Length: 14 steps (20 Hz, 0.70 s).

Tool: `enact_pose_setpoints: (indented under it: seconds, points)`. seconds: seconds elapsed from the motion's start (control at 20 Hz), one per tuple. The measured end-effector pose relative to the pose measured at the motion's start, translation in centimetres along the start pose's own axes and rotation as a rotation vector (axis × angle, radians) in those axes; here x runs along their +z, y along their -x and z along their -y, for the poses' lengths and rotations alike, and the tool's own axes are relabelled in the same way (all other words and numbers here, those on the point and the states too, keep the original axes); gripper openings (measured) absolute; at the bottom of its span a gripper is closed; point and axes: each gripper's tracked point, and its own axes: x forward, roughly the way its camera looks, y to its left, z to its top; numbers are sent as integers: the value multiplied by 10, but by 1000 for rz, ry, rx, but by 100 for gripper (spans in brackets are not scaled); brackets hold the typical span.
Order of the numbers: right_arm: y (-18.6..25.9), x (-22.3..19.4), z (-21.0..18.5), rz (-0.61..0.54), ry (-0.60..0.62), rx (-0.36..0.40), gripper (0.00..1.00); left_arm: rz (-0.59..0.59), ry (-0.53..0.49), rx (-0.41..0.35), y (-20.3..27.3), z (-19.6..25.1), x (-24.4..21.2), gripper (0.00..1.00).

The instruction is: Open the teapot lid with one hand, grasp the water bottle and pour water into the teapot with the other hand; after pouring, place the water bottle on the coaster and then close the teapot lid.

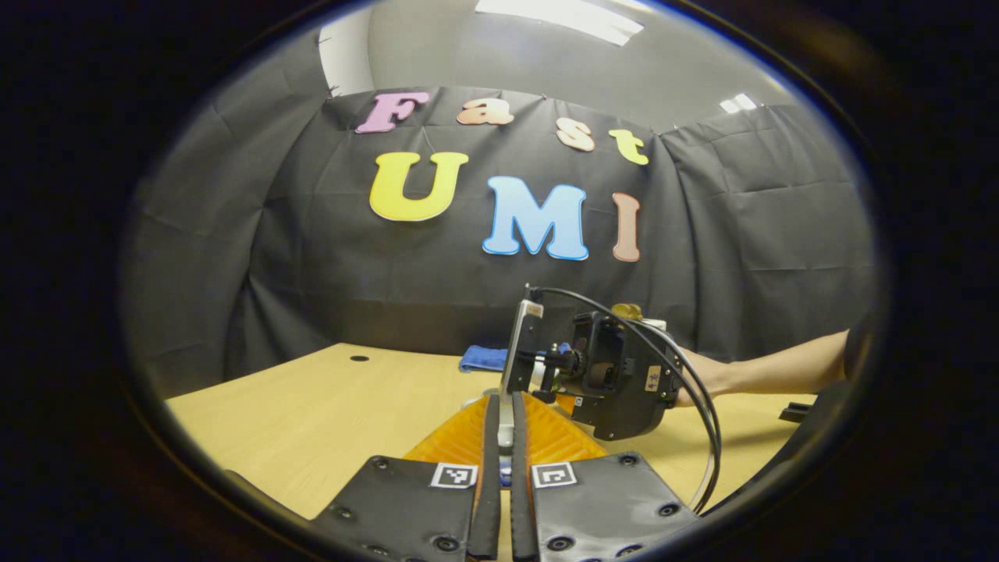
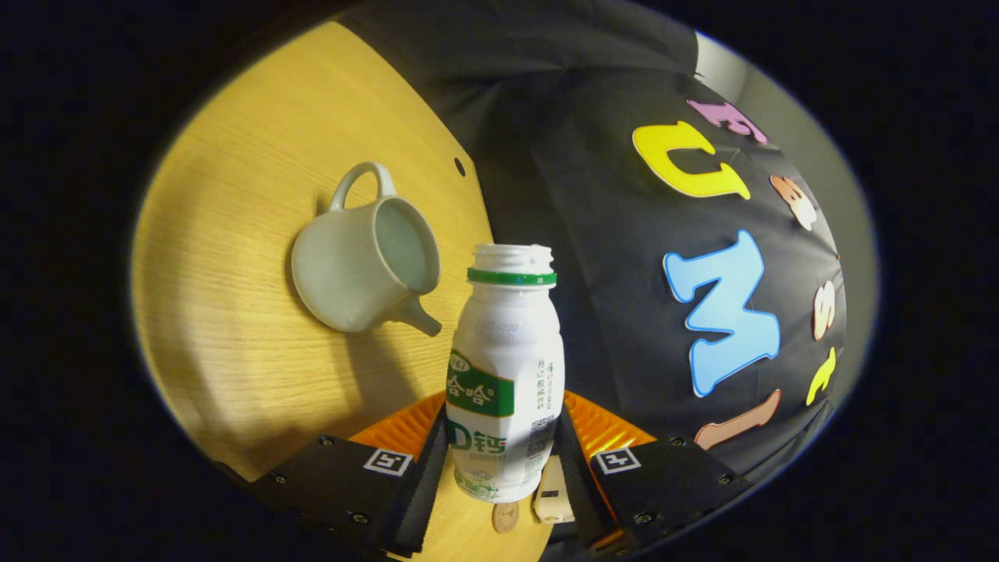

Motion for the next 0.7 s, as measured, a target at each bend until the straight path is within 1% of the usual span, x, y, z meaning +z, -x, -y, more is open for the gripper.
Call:
enact_pose_setpoints:
  seconds: [0.25,0.6,0.65,0.7]
  points:
    - [-5,3,4,5,98,-19,70,0,0,7,-1,-4,0,16]
    - [-9,4,12,-7,261,-75,70,1,-16,7,-1,-2,-1,16]
    - [-10,4,14,-6,288,-87,67,-1,-17,7,-2,-2,-2,12]
    - [-10,5,15,-6,313,-99,70,-3,-17,5,-2,-2,-2,15]
